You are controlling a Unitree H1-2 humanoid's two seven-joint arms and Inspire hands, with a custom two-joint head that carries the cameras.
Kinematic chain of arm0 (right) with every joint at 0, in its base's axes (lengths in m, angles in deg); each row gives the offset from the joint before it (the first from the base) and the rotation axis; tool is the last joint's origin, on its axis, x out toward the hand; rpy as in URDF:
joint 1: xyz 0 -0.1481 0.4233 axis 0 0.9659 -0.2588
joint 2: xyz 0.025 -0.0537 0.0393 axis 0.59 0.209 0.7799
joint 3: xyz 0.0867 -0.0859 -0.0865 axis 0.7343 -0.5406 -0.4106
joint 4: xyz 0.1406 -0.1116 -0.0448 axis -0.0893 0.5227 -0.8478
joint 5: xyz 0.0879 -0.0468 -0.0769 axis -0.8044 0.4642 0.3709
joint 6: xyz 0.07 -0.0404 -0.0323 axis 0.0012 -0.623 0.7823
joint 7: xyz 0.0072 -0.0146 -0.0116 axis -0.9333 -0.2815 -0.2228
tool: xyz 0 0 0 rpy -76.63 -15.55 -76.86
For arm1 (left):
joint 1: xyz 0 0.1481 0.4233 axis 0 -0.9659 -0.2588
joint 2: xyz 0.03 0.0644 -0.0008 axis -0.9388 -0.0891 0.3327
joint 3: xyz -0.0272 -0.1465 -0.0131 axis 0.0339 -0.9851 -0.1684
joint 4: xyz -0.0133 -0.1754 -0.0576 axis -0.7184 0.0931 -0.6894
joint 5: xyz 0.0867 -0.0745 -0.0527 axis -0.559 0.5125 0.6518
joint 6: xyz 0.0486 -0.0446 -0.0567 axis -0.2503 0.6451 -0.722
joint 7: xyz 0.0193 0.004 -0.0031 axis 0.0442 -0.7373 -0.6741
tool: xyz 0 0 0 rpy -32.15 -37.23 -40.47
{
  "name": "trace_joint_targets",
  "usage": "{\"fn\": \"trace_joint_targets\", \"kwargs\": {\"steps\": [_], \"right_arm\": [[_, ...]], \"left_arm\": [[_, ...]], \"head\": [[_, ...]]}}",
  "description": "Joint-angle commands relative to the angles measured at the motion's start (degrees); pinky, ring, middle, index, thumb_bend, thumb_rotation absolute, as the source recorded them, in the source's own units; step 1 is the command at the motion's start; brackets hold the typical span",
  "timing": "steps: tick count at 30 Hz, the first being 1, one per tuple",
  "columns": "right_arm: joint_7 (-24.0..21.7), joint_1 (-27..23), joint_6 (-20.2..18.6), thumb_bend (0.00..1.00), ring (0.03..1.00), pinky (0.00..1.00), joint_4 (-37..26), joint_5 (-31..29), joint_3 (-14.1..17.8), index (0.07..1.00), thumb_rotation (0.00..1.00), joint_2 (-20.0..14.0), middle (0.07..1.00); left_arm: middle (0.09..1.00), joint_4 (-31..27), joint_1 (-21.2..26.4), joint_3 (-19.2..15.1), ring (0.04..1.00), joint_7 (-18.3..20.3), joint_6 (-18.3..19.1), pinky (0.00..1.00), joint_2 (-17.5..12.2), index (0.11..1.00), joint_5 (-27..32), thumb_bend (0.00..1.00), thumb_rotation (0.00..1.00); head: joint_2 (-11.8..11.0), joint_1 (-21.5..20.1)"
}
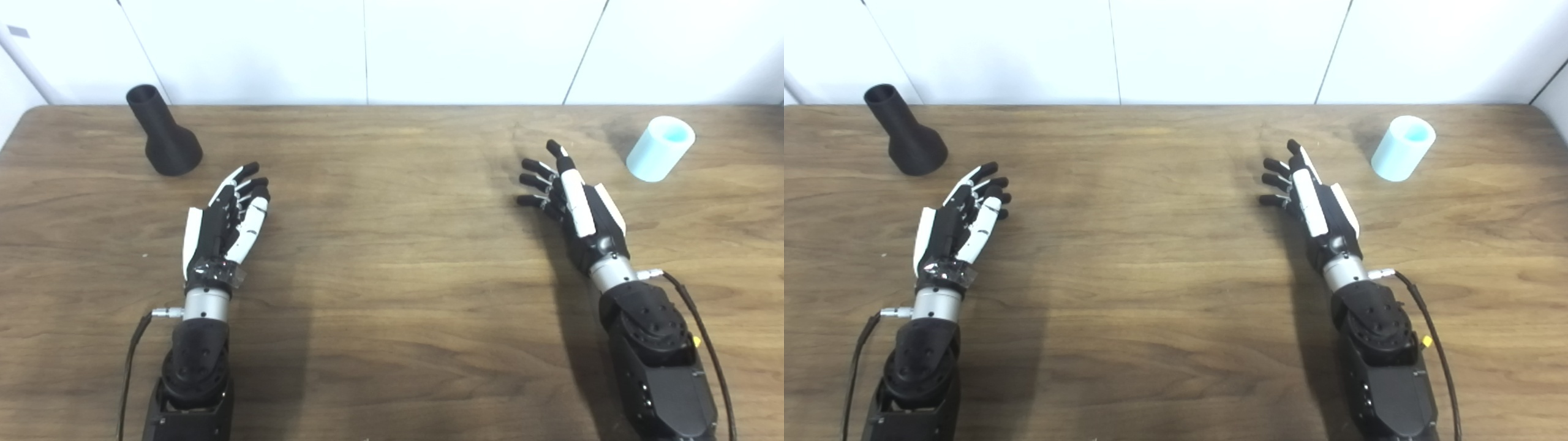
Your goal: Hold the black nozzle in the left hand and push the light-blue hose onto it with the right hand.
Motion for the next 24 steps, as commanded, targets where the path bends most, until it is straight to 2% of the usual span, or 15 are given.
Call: {"fn": "trace_joint_targets", "kwargs": {"steps": [1,24], "right_arm": [[-1.41,-0.54,-0.76,0.43,0.841,0.73,-0.61,-0.22,-0.55,0.987,1.00,-0.81,0.858],[-1.51,-0.55,-1.46,0.44,0.846,0.74,-0.84,-1.20,-0.26,0.992,1.00,-0.47,0.858]], "left_arm": [[0.795,-1.44,0.76,0.38,0.743,0.25,-0.43,0.67,-0.38,0.854,-0.77,0.23,0.56],[0.791,-1.26,0.73,0.42,0.738,0.57,-0.77,0.67,-0.58,0.859,-0.15,0.23,0.56]], "head": [[0.08,0.09],[0.17,0.07]]}}
